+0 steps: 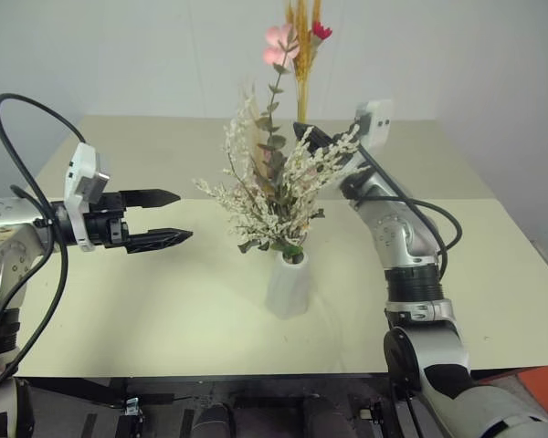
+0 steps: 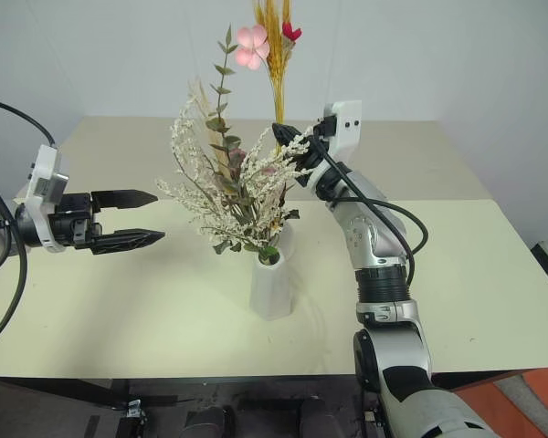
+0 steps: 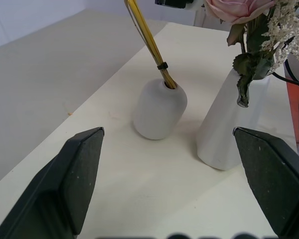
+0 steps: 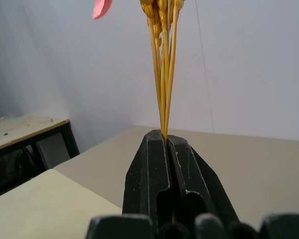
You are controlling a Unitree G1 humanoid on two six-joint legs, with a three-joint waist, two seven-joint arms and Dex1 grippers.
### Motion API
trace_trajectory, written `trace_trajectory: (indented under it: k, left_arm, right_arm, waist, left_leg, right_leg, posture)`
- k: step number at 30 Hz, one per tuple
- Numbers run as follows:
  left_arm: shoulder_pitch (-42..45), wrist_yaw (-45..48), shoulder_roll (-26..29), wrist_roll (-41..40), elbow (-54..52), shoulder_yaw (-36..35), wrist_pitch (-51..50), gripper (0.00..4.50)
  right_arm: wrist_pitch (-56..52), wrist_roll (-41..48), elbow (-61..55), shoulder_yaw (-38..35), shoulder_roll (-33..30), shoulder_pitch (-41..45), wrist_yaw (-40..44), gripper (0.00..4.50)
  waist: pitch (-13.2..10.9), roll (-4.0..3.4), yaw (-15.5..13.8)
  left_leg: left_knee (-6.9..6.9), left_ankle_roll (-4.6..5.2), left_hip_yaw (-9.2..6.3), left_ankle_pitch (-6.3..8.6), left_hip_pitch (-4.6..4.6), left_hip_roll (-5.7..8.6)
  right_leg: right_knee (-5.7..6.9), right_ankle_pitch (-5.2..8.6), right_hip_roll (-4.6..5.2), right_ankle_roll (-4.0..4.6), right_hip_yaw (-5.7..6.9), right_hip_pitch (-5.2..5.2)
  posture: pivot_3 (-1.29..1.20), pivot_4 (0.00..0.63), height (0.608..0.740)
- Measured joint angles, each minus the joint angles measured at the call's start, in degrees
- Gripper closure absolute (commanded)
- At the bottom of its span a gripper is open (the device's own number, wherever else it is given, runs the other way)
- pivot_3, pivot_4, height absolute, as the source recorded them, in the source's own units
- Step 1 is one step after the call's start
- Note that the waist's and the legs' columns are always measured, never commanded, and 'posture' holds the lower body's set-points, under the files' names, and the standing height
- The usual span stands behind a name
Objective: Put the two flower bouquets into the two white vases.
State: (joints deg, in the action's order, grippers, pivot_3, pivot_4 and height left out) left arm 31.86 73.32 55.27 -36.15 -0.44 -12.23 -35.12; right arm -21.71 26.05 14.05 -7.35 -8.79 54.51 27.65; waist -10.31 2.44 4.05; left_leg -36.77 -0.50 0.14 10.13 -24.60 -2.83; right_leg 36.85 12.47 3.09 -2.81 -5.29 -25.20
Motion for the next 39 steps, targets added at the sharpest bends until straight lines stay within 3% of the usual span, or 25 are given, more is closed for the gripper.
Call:
trace_trajectory:
  k: [39]
  left_arm:
    - [0.01, -0.04, 0.0, 0.01, 0.03, 0.06, 0.0, 0.0]
  right_arm:
    - [1.05, -0.01, 0.01, -0.31, 0.11, 3.26, -0.08, 4.49]
  waist:
    - [0.0, 0.0, -0.01]
  left_leg:
    - [0.0, 0.0, 0.0, 0.0, 0.0, 0.0]
  right_leg:
    - [0.0, 0.0, 0.0, 0.0, 0.0, 0.0]
  posture:
    - [0.0, 0.15, 0.74]
